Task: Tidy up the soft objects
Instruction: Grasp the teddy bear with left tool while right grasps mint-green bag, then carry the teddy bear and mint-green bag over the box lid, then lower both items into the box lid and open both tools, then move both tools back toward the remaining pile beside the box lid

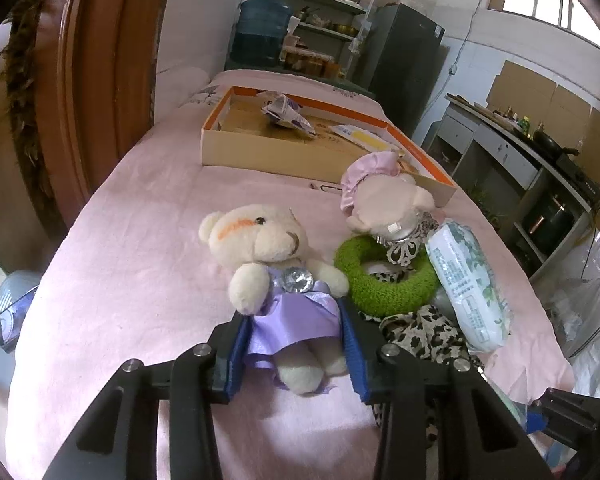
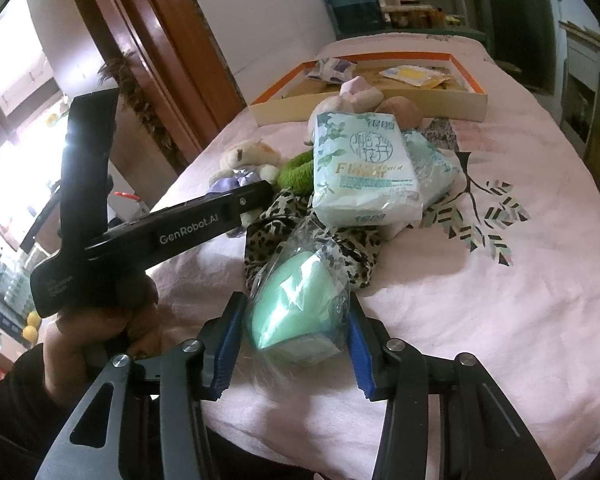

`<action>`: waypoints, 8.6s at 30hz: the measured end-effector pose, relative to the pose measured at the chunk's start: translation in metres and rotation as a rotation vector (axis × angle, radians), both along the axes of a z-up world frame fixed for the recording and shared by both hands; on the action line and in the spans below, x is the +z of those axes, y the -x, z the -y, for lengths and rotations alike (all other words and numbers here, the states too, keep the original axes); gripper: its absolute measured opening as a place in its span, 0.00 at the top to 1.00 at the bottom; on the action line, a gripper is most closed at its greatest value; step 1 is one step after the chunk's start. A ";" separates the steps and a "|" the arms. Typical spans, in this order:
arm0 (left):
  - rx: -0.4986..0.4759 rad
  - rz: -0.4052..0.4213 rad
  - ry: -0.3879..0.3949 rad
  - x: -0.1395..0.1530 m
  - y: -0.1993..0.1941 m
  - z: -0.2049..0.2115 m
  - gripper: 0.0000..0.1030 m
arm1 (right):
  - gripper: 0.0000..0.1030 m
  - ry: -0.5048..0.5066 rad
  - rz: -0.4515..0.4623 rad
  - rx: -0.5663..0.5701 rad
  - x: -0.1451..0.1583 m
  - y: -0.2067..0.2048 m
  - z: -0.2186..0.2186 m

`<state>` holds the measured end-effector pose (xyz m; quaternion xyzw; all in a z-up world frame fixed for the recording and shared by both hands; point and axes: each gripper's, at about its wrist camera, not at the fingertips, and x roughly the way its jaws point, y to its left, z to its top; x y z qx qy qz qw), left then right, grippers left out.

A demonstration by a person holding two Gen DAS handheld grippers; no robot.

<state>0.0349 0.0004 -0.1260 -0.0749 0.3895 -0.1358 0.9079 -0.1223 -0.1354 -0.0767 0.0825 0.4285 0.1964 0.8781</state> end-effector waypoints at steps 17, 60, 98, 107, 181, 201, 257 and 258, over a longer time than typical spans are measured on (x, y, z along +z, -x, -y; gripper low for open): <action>0.015 0.033 0.018 0.010 0.008 -0.006 0.60 | 0.53 -0.005 0.055 -0.001 0.014 0.005 0.005; -0.046 0.176 0.011 0.077 -0.010 0.011 0.60 | 0.53 0.012 0.232 -0.051 0.078 -0.068 0.039; -0.034 0.177 -0.049 0.090 -0.087 0.024 0.60 | 0.53 0.045 0.172 -0.085 0.081 -0.187 0.065; -0.028 0.126 -0.040 0.082 -0.118 0.024 0.60 | 0.53 0.052 0.149 -0.093 0.081 -0.212 0.075; -0.150 -0.050 0.135 0.035 -0.202 0.059 0.44 | 0.37 0.111 0.047 -0.119 0.016 -0.284 0.093; -0.127 0.024 0.102 0.061 -0.169 0.049 0.44 | 0.37 0.096 0.074 -0.114 0.039 -0.250 0.083; 0.008 0.254 -0.010 0.075 0.014 -0.008 0.44 | 0.37 0.065 0.177 -0.063 0.056 -0.070 0.024; 0.009 0.255 -0.006 0.074 0.016 -0.010 0.44 | 0.37 0.061 0.174 -0.059 0.054 -0.068 0.022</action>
